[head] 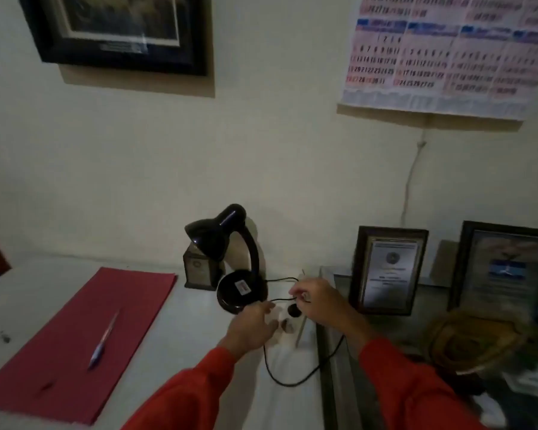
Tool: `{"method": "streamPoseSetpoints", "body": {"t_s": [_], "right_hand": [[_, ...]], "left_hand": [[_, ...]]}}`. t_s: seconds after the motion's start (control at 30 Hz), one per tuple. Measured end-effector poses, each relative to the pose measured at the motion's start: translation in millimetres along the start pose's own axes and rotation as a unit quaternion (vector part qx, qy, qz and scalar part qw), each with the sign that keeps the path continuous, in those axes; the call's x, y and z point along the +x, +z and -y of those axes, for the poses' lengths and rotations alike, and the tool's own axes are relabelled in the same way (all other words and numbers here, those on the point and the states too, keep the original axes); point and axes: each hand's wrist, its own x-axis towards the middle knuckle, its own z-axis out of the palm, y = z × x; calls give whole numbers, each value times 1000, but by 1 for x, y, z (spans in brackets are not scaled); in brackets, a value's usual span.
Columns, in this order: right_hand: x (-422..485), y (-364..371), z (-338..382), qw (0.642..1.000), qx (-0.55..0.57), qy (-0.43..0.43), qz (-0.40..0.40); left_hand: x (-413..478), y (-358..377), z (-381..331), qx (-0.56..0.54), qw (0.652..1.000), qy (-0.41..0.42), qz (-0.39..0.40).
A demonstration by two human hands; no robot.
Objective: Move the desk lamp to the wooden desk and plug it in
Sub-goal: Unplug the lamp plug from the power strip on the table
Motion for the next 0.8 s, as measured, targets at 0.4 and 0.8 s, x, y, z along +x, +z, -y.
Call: {"method": "streamPoseSetpoints", "body": {"t_s": [0.4, 0.8], "right_hand": [[27, 34, -47, 983, -119, -21, 135], [27, 49, -56, 986, -133, -18, 101]], "left_hand": [[30, 74, 8, 79, 990, -51, -104], [29, 95, 4, 105, 984, 14, -143]]}}
